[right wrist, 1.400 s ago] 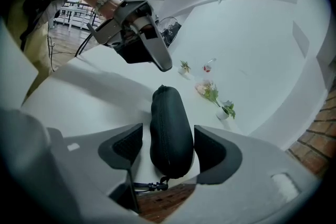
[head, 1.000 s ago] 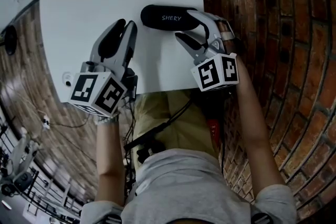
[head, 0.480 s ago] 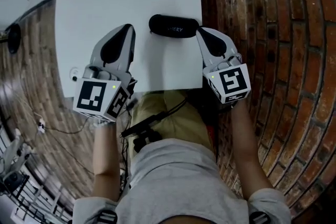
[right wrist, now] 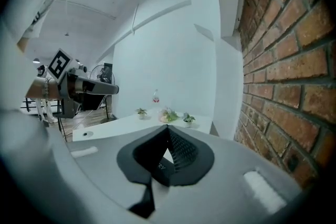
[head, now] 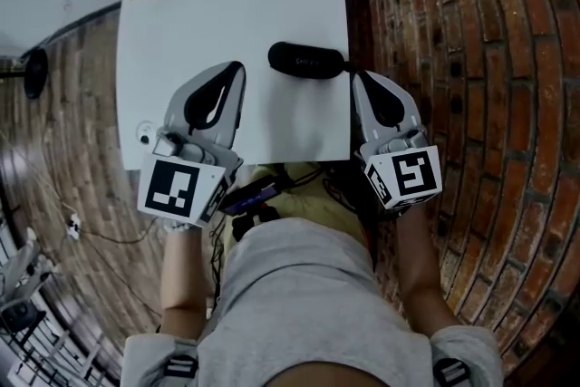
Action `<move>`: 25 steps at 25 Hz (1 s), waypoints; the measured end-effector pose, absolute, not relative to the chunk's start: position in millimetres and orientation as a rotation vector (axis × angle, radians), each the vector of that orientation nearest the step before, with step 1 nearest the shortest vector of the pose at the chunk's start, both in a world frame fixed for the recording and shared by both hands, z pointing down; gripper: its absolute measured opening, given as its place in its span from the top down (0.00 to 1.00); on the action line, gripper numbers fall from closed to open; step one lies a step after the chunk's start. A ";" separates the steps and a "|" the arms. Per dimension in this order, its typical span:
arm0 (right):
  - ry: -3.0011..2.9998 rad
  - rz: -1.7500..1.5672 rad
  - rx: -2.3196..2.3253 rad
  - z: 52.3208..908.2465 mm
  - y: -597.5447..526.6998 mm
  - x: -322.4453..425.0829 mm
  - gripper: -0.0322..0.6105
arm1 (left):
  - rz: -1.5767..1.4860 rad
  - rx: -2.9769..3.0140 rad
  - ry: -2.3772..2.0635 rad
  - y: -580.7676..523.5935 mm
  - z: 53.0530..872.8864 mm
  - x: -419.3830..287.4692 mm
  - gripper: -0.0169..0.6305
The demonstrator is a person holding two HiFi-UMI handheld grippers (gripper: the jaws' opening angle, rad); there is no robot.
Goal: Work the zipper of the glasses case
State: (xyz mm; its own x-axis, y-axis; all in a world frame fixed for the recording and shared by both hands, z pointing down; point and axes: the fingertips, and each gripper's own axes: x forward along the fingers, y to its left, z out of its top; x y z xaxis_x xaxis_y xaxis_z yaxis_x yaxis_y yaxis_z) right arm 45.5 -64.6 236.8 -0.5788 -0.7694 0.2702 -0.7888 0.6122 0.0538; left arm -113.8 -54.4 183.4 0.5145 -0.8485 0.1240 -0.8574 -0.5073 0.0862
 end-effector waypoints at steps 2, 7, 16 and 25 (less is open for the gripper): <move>-2.601 0.098 1.282 225.7 -60.6 42.3 0.95 | 0.107 2.628 -1.478 -48.9 179.4 -114.2 0.96; -2.635 0.066 1.318 199.1 -56.8 37.5 0.95 | 0.135 2.665 -1.457 -41.2 178.1 -110.9 0.96; -2.609 0.099 1.298 201.0 -55.9 44.0 0.95 | 0.166 2.698 -1.422 -40.4 184.3 -103.7 0.95; -2.604 0.108 1.314 201.6 -60.2 45.7 0.95 | 0.184 2.718 -1.418 -43.6 183.0 -101.3 0.95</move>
State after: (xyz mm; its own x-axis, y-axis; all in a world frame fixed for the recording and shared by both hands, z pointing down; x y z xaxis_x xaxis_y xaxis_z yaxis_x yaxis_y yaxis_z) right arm 45.7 -60.2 201.6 -0.5751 -0.7851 0.2301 -0.8014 0.5971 0.0344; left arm -101.3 -43.6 183.0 0.5667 -0.8122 0.1385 -0.8207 -0.5714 0.0071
